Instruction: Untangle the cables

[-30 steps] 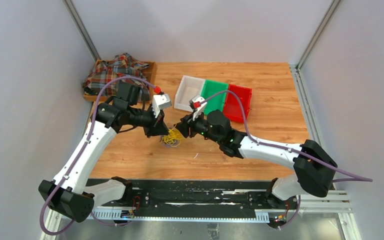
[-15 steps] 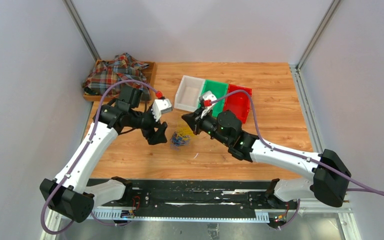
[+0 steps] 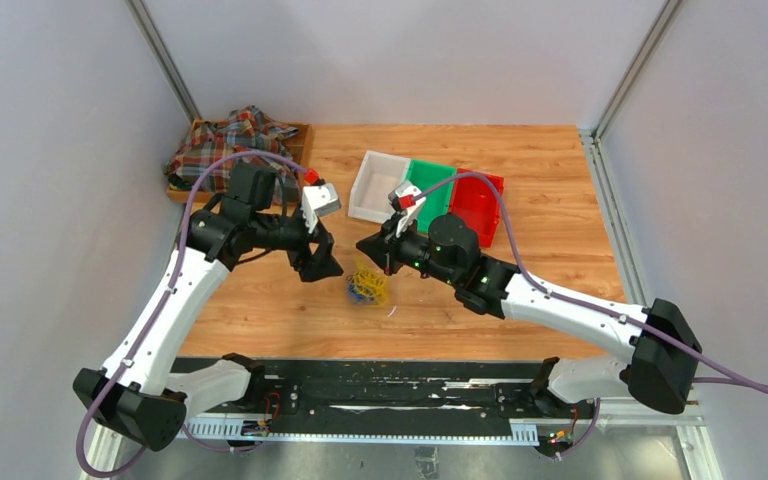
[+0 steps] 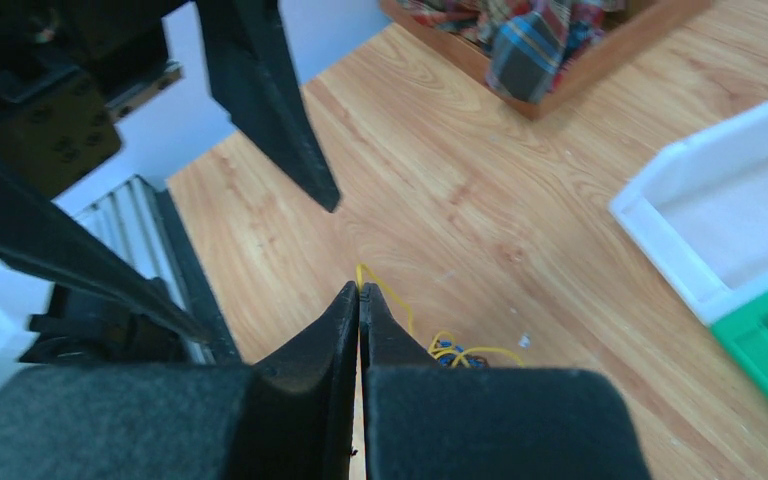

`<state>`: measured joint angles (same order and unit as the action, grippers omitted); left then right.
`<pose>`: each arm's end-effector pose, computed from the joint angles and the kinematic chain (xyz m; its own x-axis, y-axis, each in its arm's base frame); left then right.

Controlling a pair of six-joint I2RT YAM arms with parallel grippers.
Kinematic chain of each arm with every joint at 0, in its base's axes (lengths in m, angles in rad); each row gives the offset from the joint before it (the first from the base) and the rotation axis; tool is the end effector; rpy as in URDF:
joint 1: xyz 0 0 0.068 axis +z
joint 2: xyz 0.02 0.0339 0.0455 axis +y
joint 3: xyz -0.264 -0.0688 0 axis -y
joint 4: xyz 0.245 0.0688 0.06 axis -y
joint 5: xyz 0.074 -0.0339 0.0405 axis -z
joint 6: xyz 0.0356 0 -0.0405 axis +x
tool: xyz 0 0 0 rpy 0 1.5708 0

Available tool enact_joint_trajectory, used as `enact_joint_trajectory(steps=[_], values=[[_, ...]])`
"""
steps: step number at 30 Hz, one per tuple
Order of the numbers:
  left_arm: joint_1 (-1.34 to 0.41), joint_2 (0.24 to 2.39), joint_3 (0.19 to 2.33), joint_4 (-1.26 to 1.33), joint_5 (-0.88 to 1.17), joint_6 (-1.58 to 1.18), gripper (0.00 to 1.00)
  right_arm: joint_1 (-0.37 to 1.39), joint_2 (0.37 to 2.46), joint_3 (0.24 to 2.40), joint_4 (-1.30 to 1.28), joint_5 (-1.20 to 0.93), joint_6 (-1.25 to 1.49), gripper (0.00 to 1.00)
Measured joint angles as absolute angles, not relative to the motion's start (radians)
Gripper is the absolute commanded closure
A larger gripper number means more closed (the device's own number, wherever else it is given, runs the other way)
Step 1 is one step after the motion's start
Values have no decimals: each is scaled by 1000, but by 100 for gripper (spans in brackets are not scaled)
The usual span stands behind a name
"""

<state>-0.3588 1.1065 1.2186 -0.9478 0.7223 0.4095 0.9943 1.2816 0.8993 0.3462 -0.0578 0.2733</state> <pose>0.1847 -0.0944 0.3619 -0.3669 0.4567 -0.8105 0.8990 0.3979 -0.1828 0.1639 0.2559 0.3269 -0.2533 0.1047 -0.9617 -0.8309 0.4855 0.2717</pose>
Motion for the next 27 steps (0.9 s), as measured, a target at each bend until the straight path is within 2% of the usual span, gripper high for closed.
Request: enact_joint_trajectory(steps=[7, 10, 17, 24, 27], values=[[-358, 1085, 1267, -964, 788, 612, 28, 994, 1285, 967, 331, -229, 320, 99], [-358, 1041, 1249, -982, 803, 739, 33, 994, 1291, 992, 323, -301, 334, 99], [-359, 966, 1224, -1013, 826, 908, 61, 994, 1302, 1010, 319, -414, 364, 99], [-359, 968, 1213, -1000, 860, 872, 63, 994, 1321, 1041, 308, -456, 377, 99], [-359, 968, 1206, -996, 884, 815, 68, 994, 1321, 1045, 308, -465, 379, 100]])
